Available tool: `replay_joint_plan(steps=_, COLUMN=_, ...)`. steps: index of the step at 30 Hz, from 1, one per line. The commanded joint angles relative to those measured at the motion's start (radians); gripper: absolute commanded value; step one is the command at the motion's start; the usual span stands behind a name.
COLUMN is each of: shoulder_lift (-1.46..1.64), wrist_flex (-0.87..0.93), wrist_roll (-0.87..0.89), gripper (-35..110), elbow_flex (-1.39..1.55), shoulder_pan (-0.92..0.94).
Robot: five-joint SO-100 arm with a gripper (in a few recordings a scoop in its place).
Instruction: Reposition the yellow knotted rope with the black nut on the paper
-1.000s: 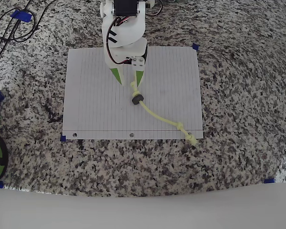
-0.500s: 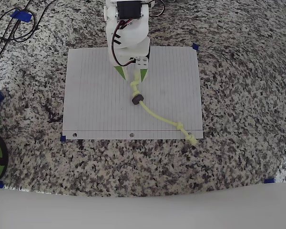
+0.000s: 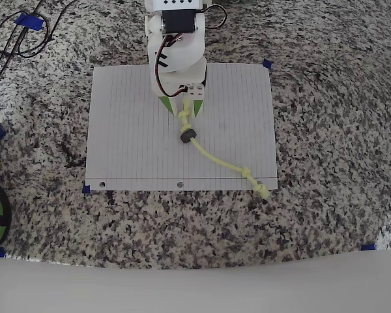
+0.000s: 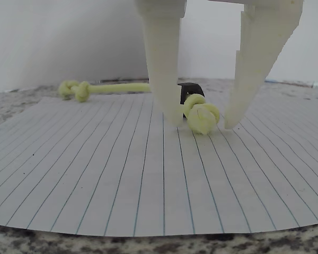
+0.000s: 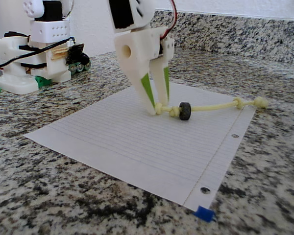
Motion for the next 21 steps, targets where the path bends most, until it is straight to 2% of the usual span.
replay_joint_plan(steps=1, shoulder_lift=0.003, wrist_flex=-0.009, wrist_roll=-0.009, gripper=35, elbow_flex=-0.014, shoulder_pan=0.003)
replay_joint_plan(steps=3, shoulder_lift=0.002, wrist_flex=-0.011, wrist_roll=-0.009, gripper=29, elbow_flex=-0.014, shoulder_pan=0.003)
replay_joint_plan(steps=6, shoulder_lift=0.0, wrist_flex=-0.008, wrist_roll=-0.009, gripper=0, elbow_flex=-0.014, shoulder_pan=0.002)
replay_joint_plan(steps=13, shoulder_lift=0.038, wrist_flex=-0.015, wrist_roll=-0.075, gripper=0, elbow_flex=-0.012, shoulder_pan=0.011)
replay_joint_plan(steps=16, shoulder_lift=0.101, wrist_flex=-0.049, wrist_roll=-0.233, gripper=0, elbow_flex=-0.005, shoulder_pan=0.011)
replay_joint_plan(steps=21, shoulder_lift=0.288, wrist_flex=-0.229, wrist_roll=-0.58, gripper=0, elbow_flex=0.13, shoulder_pan=0.058)
